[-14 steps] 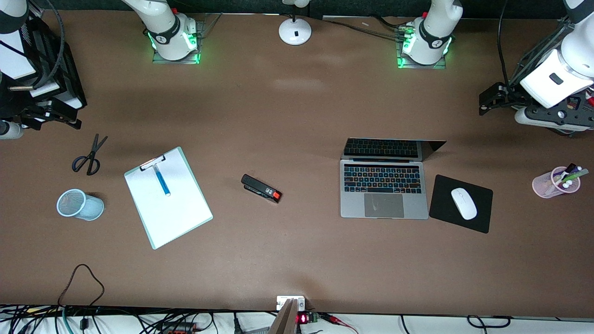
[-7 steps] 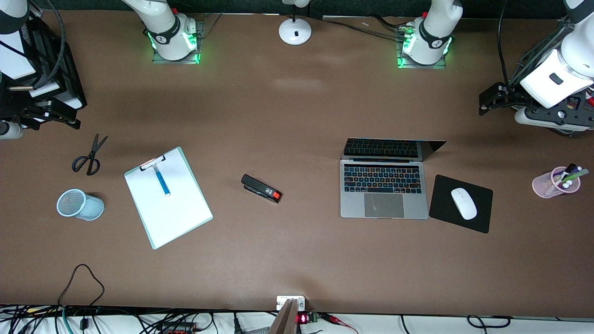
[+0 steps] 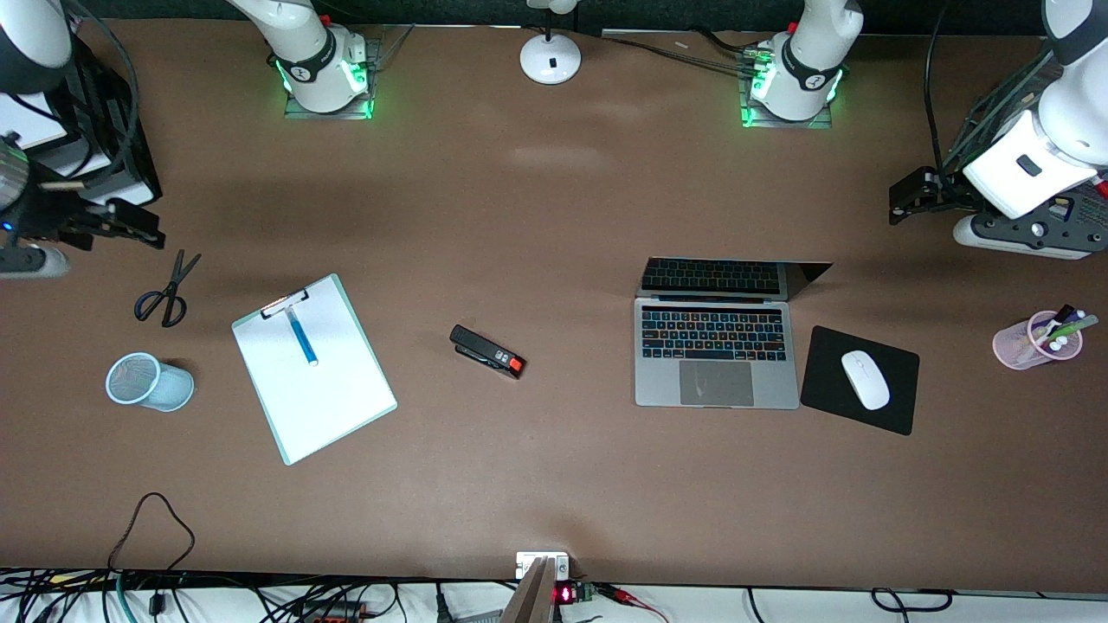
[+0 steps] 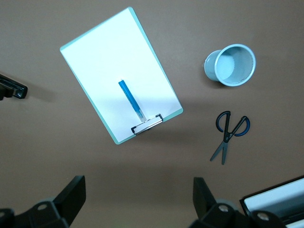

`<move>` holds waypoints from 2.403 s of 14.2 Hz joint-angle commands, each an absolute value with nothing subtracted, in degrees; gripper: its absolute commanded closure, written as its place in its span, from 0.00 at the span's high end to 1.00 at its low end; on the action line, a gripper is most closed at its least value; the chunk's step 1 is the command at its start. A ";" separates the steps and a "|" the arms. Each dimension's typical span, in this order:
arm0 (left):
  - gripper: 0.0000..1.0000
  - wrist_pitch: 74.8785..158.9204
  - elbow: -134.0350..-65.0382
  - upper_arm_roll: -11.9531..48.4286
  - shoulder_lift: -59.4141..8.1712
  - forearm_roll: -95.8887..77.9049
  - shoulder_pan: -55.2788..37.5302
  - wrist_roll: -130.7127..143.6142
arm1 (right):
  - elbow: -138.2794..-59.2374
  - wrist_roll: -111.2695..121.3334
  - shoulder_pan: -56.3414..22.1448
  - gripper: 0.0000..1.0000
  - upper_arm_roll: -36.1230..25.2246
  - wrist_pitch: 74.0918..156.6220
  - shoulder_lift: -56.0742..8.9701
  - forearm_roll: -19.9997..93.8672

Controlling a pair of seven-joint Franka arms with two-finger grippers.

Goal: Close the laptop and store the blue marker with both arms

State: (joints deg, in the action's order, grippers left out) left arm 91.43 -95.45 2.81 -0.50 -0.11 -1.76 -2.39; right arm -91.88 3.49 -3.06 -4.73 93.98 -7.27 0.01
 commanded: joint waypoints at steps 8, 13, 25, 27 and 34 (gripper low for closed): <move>0.10 84.03 -93.25 2.90 -1.76 0.79 -1.76 -1.84 | -94.13 5.97 -4.91 1.00 -4.13 102.38 -17.39 -0.53; 0.00 83.41 -93.25 2.90 -1.58 0.70 -1.67 -2.46 | -95.27 14.12 -5.45 1.00 -4.13 108.62 -22.31 -0.53; 0.00 85.59 -96.06 3.95 -1.93 -5.97 -3.69 7.63 | -95.36 22.59 -8.09 0.94 -3.96 117.77 -32.34 -0.09; 0.00 86.31 -96.33 6.15 -2.02 -6.24 -3.60 10.62 | -95.36 24.51 -8.87 0.86 -3.96 119.17 -33.13 -0.09; 0.00 87.09 -100.36 11.24 0.16 -6.24 -3.43 13.62 | -99.66 33.22 -8.53 0.74 -3.69 130.59 -35.42 0.61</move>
State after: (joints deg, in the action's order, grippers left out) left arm 85.64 -96.88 10.13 -2.26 -5.50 -3.78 13.02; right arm -96.93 31.60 -8.53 -3.84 127.31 -36.02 0.04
